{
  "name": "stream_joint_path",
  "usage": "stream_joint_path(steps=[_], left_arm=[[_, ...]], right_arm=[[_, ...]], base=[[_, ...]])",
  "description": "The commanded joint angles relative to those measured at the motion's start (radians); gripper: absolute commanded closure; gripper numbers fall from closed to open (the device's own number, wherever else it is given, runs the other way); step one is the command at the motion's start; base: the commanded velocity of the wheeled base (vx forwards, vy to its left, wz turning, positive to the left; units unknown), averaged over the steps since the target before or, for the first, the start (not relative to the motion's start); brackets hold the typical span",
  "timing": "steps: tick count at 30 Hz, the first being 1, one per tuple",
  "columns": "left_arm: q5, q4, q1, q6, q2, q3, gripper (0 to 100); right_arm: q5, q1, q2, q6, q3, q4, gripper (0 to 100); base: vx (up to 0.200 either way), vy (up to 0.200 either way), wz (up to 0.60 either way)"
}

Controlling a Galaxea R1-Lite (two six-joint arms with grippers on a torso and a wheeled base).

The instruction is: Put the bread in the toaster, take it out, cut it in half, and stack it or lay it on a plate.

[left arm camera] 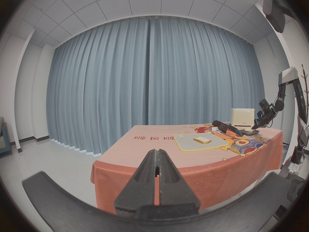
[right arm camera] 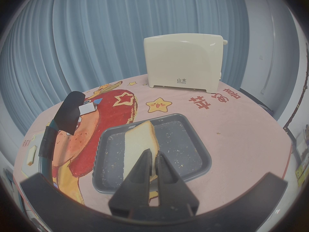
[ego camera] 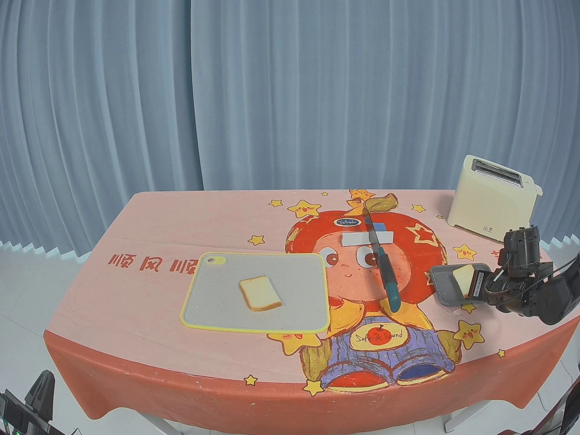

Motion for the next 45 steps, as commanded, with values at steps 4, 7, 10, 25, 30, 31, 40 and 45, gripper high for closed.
stream_joint_path(steps=[4, 7, 10, 25, 30, 31, 40, 45], left_arm=[[0.0, -0.001, 0.0, 0.0, 0.001, 0.018, 100], [0.0, -0.001, 0.0, 0.0, 0.001, 0.018, 100], [0.0, -0.001, 0.0, 0.0, 0.001, 0.018, 100], [-0.002, -0.001, 0.0, 0.0, 0.001, 0.018, 100], [0.0, -0.001, 0.0, 0.0, 0.001, 0.018, 100], [0.0, -0.001, 0.0, 0.0, 0.001, 0.018, 100], [0.0, -0.001, 0.0, 0.0, 0.001, 0.018, 100], [0.0, -0.001, 0.0, 0.0, 0.001, 0.018, 100]], right_arm=[[0.0, 0.002, -0.002, 0.0, 0.0, -0.001, 100], [-0.002, 0.002, -0.002, 0.0, -0.001, -0.002, 0], [0.0, 0.003, -0.008, 0.0, -0.001, -0.001, 0], [-0.002, 0.005, -0.013, 0.0, 0.002, -0.001, 0], [-0.003, 0.003, -0.016, -0.002, 0.005, -0.001, 0], [-0.003, 0.003, -0.017, -0.002, 0.005, -0.001, 0], [-0.002, 0.005, -0.022, -0.003, 0.008, -0.001, 0], [-0.002, 0.008, -0.053, -0.006, 0.011, 0.001, 0]], base=[[0.0, 0.0, 0.0], [0.0, 0.0, 0.0], [0.0, 0.0, 0.0], [0.0, 0.0, 0.0], [0.0, 0.0, 0.0], [0.0, 0.0, 0.0], [0.0, 0.0, 0.0], [0.0, 0.0, 0.0]])
